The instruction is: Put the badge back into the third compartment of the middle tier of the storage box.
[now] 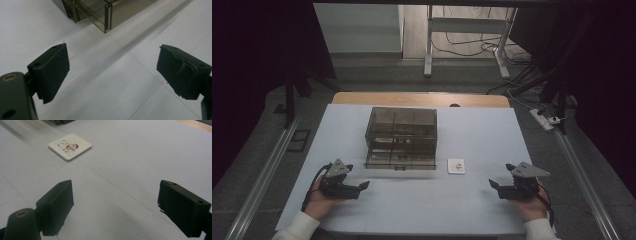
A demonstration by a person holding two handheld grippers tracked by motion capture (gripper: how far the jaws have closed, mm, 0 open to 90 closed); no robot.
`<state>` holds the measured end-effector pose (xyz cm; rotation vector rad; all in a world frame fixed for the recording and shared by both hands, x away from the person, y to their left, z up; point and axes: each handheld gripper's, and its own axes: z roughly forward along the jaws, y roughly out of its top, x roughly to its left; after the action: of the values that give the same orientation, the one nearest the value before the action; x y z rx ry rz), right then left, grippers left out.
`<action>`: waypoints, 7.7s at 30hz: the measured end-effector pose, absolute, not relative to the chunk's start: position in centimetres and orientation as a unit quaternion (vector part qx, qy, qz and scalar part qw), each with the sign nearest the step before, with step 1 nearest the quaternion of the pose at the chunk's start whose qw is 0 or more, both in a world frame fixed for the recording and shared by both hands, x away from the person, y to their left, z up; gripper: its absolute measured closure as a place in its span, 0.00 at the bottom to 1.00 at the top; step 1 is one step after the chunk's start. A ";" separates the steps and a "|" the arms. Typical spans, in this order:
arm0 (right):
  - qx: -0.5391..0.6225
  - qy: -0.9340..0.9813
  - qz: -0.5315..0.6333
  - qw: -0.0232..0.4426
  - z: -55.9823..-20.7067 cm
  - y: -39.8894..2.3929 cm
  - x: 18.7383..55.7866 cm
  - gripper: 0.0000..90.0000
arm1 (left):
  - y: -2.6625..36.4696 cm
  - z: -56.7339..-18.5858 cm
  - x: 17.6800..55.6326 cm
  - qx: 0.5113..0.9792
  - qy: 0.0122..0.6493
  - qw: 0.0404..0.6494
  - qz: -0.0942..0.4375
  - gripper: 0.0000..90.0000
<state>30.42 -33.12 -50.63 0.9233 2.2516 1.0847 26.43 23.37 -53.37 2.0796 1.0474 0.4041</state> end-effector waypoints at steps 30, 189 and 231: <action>0.330 0.830 0.386 0.232 -50.8 -32.7 30.4 0.16 | 23.3 -53.4 26.3 0.815 0.408 0.377 0.163 0.13; 0.153 0.955 0.248 0.054 -51.4 -19.5 40.4 0.17 | 23.3 -53.6 26.2 0.820 0.406 0.369 0.166 0.13; 0.174 0.917 0.344 0.101 -49.0 -21.7 40.0 0.87 | 23.4 -53.7 26.2 0.821 0.405 0.367 0.166 0.13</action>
<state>40.04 -21.69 -49.04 0.5130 2.7094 1.0172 26.17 23.36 -53.71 2.1102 1.0400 0.4264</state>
